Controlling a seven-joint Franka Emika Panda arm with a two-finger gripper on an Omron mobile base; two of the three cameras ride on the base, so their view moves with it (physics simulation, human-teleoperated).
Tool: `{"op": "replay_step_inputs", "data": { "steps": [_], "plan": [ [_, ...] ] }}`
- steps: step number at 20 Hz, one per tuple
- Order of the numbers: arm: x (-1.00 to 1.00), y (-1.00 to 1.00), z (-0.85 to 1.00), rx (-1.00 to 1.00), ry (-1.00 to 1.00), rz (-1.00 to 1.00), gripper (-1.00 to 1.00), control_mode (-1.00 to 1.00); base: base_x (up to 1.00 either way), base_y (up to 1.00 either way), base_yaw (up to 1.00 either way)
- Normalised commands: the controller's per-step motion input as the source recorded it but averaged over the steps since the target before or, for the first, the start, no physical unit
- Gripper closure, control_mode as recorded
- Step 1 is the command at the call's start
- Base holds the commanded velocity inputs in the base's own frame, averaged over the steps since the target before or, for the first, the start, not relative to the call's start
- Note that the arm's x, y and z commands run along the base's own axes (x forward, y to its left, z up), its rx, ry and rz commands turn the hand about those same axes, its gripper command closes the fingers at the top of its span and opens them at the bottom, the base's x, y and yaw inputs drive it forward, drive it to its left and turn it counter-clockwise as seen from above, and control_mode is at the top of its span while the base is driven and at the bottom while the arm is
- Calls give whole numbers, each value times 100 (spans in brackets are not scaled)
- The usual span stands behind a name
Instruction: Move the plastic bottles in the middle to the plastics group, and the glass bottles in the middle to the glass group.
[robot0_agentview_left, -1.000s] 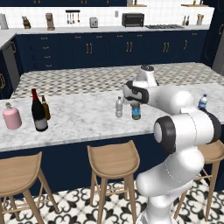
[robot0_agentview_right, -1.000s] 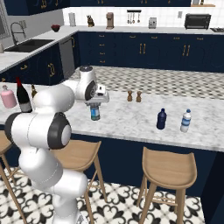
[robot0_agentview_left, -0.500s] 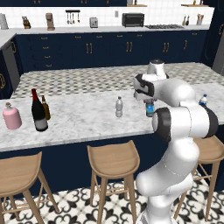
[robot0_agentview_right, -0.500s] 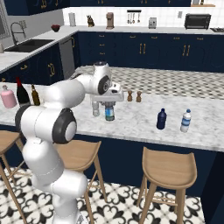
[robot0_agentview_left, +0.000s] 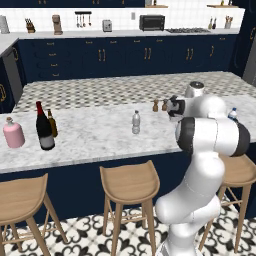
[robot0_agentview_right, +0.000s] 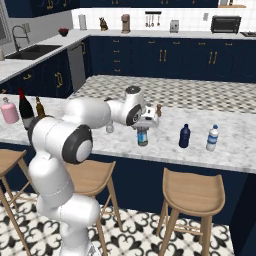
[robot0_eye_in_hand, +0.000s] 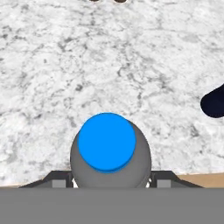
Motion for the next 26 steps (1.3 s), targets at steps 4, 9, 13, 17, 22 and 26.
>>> {"op": "replay_step_inputs", "data": {
  "steps": [4,9,13,17,22,26],
  "plan": [
    [27,-43,4,0,0,0,100,-100,0,0,0],
    [39,-29,0,0,1,0,100,-100,0,0,0],
    [28,-26,0,0,0,0,100,-100,0,0,0],
    [17,-20,-14,0,-6,0,100,-100,0,0,0],
    [11,-17,-17,0,-2,0,100,-100,0,0,0],
    [0,-23,-4,0,-3,0,100,-100,0,0,0]
  ]
}}
